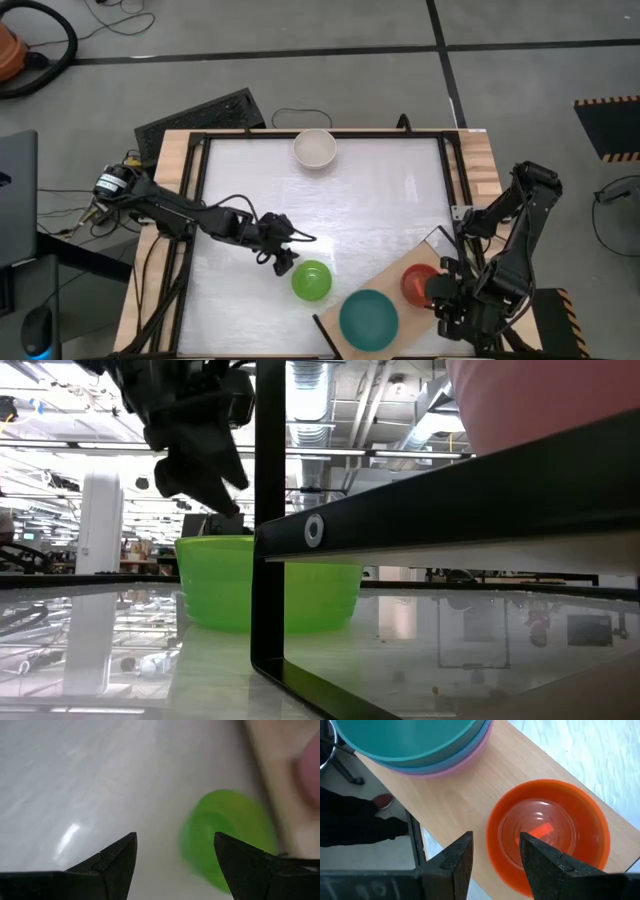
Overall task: Place and stack bowls onto a shelf
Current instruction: Stack the green bowl on top of the orange bowl on the shelf
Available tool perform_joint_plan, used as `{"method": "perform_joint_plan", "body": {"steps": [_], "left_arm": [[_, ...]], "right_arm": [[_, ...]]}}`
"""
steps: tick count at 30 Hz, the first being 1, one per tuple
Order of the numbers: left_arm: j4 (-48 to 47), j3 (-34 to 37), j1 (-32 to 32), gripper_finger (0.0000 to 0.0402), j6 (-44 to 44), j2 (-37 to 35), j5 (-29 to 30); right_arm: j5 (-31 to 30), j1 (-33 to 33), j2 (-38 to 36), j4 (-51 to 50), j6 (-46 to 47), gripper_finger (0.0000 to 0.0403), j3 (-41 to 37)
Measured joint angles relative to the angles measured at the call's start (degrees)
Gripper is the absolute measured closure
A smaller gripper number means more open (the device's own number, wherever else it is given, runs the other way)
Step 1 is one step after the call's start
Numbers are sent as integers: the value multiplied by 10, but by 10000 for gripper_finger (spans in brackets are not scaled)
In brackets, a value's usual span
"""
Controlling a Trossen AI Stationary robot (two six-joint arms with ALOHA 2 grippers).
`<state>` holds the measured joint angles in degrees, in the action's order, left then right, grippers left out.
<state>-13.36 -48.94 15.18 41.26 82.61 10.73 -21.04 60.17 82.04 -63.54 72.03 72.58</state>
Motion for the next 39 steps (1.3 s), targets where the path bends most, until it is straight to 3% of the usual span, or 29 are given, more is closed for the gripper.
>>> {"method": "perform_joint_plan", "body": {"steps": [16,25,39], "left_arm": [[61,27,36,152,35,0,38],[68,27,54,152,43,0,110],[66,27,79,152,113,0,102]], "right_arm": [[0,-22,0,53,-4,217,0],[0,-22,0,57,20,217,0],[6,-21,0,74,14,217,0]]}}
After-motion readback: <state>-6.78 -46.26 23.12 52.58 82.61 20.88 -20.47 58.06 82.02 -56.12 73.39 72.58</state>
